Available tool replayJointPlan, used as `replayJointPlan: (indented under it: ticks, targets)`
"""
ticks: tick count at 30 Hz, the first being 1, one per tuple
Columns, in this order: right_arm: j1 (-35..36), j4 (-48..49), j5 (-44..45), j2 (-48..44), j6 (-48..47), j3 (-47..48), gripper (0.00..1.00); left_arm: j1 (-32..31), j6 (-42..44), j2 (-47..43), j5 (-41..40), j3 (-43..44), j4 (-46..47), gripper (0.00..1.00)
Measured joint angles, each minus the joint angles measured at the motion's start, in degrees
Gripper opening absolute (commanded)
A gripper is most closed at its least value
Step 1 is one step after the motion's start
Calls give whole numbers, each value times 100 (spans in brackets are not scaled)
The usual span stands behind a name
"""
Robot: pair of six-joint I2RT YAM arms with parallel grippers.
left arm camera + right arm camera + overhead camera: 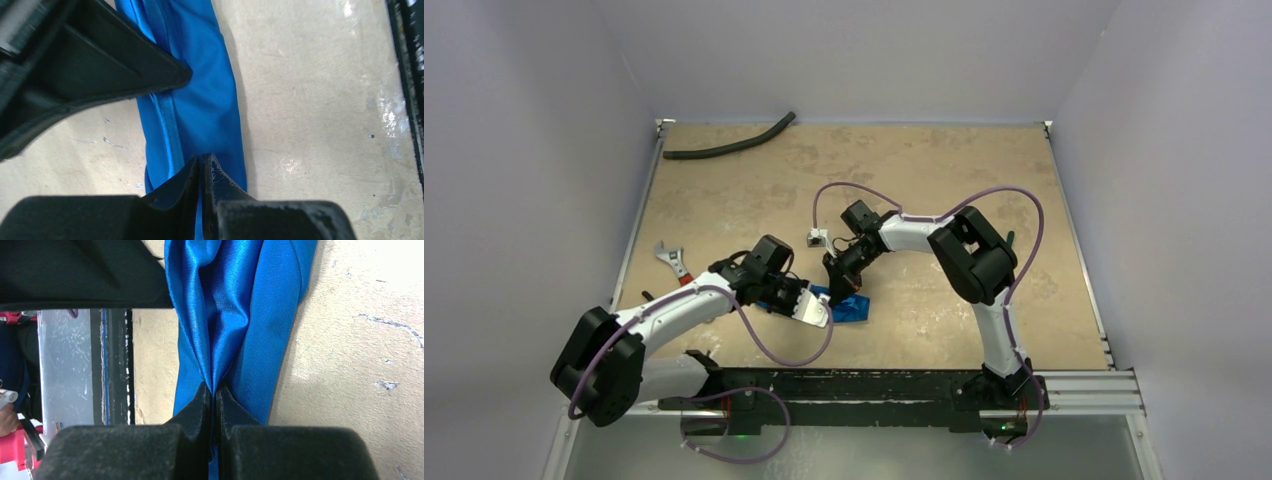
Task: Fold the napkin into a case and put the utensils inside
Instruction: Fold the 2/3-rectangle-folded napkin at the center of the board.
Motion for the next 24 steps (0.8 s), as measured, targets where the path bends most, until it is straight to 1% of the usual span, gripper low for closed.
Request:
replayJointPlan:
  ticks: [5, 13, 24]
  targets:
    - [-2, 33, -7, 0, 35, -22, 0, 177, 0, 256, -378, -177, 264, 2]
    - [-2, 74, -50, 0, 35, -50, 0, 367, -9, 280, -901, -369, 614, 0]
    - [-2, 116, -96, 0, 28, -85, 0, 487, -26, 289, -1143, -581, 1123, 0]
